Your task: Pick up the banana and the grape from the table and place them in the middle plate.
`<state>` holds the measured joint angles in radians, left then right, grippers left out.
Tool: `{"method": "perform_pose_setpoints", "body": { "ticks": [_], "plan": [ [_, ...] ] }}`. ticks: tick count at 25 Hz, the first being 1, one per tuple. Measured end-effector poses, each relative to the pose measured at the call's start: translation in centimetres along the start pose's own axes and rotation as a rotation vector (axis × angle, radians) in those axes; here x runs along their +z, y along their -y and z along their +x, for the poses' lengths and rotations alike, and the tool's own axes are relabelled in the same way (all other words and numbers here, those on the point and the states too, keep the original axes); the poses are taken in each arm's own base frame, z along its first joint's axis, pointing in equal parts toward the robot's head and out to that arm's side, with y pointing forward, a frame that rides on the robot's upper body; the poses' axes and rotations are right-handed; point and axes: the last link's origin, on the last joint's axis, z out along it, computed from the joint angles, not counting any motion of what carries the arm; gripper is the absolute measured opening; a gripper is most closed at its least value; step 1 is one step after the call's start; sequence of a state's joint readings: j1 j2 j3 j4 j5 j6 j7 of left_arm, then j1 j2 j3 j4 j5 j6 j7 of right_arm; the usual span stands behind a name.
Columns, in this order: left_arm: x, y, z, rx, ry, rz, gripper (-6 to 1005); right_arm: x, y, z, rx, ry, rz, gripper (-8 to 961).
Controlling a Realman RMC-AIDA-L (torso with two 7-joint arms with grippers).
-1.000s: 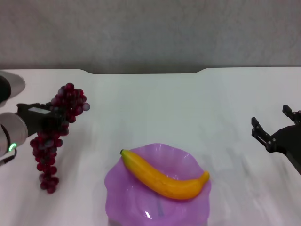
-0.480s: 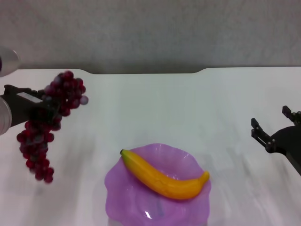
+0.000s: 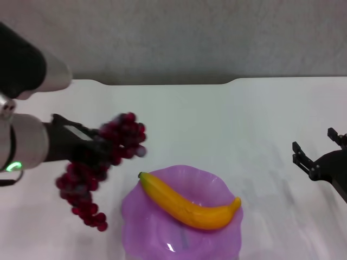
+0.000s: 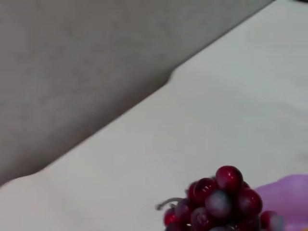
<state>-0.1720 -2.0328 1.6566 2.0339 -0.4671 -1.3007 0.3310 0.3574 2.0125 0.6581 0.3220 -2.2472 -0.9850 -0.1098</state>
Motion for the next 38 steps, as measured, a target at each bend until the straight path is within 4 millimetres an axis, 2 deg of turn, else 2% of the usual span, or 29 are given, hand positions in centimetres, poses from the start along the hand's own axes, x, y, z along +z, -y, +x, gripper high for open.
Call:
{"method": "perform_pose_setpoints", "body": {
  "ticks": [7, 8, 16, 23, 26, 33, 38],
  "plan": [
    [-0.2, -2.6, 0.9, 0.033, 0.011, -0.166, 277, 0.1, 0.0, 0.2, -0.012, -0.016, 0.002, 894],
    [-0.3, -3.4, 1.5, 0.053, 0.001, -0.22, 276, 0.1, 0.0, 0.2, -0.012, -0.016, 0.003, 894],
    [-0.4, -6.4, 3.3, 0.126, -0.063, -0.363, 275, 0.4, 0.0, -0.1, -0.014, -0.009, 0.002, 894],
    [1.5, -9.2, 4.4, 0.192, -0.128, -0.388, 272, 0.7, -0.2, -0.3, -0.016, -0.002, -0.009, 894],
    [3.5, -9.0, 3.7, 0.183, -0.116, -0.351, 270, 0.8, -0.4, -0.5, -0.019, 0.003, -0.018, 894],
    [8.9, -6.3, -0.8, 0.075, 0.01, -0.247, 267, 0.8, -1.1, -0.8, -0.028, 0.015, -0.036, 894],
    [9.5, -6.4, -1.1, 0.07, 0.007, -0.236, 262, 0.7, -0.9, -0.5, -0.03, 0.001, -0.028, 894]
  ]
}}
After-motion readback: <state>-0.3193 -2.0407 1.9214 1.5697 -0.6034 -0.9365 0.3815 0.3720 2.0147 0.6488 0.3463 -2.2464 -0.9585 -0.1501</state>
